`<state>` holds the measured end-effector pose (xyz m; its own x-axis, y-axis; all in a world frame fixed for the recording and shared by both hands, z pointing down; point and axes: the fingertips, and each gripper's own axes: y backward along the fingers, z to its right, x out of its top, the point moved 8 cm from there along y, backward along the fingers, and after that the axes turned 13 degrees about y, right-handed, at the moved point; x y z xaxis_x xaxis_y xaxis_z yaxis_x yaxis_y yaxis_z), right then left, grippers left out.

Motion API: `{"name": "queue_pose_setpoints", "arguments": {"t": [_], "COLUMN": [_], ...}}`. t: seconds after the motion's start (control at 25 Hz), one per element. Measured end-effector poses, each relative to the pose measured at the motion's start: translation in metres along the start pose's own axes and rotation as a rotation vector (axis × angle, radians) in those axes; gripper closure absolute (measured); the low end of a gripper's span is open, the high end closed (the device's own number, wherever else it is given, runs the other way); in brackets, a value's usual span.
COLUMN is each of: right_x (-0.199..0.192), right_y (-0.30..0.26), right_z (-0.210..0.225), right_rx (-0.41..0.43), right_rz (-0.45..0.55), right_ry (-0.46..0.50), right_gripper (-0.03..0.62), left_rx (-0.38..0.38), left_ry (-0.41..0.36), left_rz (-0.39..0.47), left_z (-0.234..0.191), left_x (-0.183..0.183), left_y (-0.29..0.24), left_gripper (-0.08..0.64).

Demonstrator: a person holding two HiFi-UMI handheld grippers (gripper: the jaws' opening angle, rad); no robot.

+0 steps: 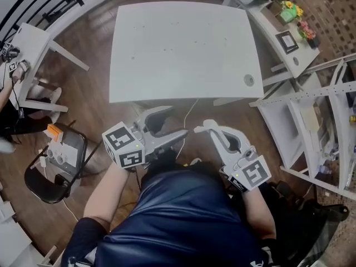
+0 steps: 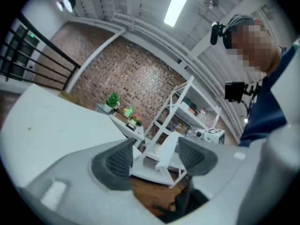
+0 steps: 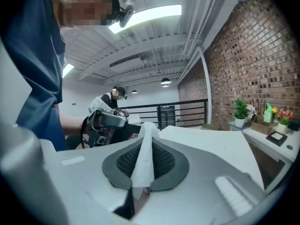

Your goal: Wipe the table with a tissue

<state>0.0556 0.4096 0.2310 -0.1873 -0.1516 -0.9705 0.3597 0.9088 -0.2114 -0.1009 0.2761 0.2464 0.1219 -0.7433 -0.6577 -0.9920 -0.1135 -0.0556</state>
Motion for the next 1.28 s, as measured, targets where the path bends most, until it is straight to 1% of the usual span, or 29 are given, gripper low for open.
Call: {"name": "queue_pose_setpoints", "arguments": {"t": [0.08, 0.12, 0.24, 0.32, 0.44, 0.48, 0.56, 0.64, 0.76, 0.88, 0.96, 1.12, 1.28], "right_x": [-0.003, -0.005, -0.009, -0.013, -0.020, -0.024, -0.031, -0.037, -0.050, -0.067, -0.081, -0.119, -0.156], "right_y": [-0.009, -0.013, -0.022, -0.029, -0.038, -0.041, -0.047, -0.055, -0.070, -0.084, -0.093, -0.115, -0.136], "right_z": [0.014, 0.023, 0.053, 0.075, 0.107, 0.117, 0.137, 0.158, 0.191, 0.229, 0.258, 0.320, 0.362], "right_rx": [-0.079, -0.118, -0.217, -0.259, -0.286, -0.287, -0.279, -0.258, -0.225, -0.199, -0.189, -0.169, -0.138], "right_rz": [-0.067, -0.101, -0.151, -0.164, -0.171, -0.171, -0.167, -0.152, -0.134, -0.141, -0.174, -0.278, -0.384], "right_ry": [-0.006, -0.005, -0.001, -0.002, -0.004, -0.006, -0.012, -0.019, -0.027, -0.032, -0.029, -0.049, -0.063], "right_gripper": [0.578, 0.578, 0.578, 0.578, 0.578, 0.578, 0.578, 0.578, 0.578, 0.578, 0.578, 0.578, 0.578], "left_rx": [0.030, 0.049, 0.134, 0.176, 0.229, 0.245, 0.288, 0.346, 0.424, 0.502, 0.548, 0.616, 0.669], "left_ry": [-0.015, -0.024, -0.062, -0.082, -0.137, -0.159, -0.198, -0.241, -0.322, -0.359, -0.364, -0.332, -0.301], "left_rz": [0.077, 0.101, 0.136, 0.153, 0.182, 0.190, 0.191, 0.185, 0.175, 0.148, 0.132, 0.116, 0.102], "left_z": [-0.008, -0.011, -0.019, -0.027, -0.040, -0.044, -0.052, -0.059, -0.081, -0.101, -0.114, -0.140, -0.161], "left_x": [0.010, 0.012, 0.020, 0.027, 0.037, 0.039, 0.046, 0.055, 0.063, 0.074, 0.082, 0.093, 0.091], "left_y": [0.003, 0.003, -0.001, -0.005, -0.014, -0.018, -0.027, -0.041, -0.065, -0.098, -0.118, -0.146, -0.163], "left_gripper": [0.288, 0.308, 0.385, 0.439, 0.540, 0.557, 0.558, 0.558, 0.557, 0.558, 0.557, 0.557, 0.558]}}
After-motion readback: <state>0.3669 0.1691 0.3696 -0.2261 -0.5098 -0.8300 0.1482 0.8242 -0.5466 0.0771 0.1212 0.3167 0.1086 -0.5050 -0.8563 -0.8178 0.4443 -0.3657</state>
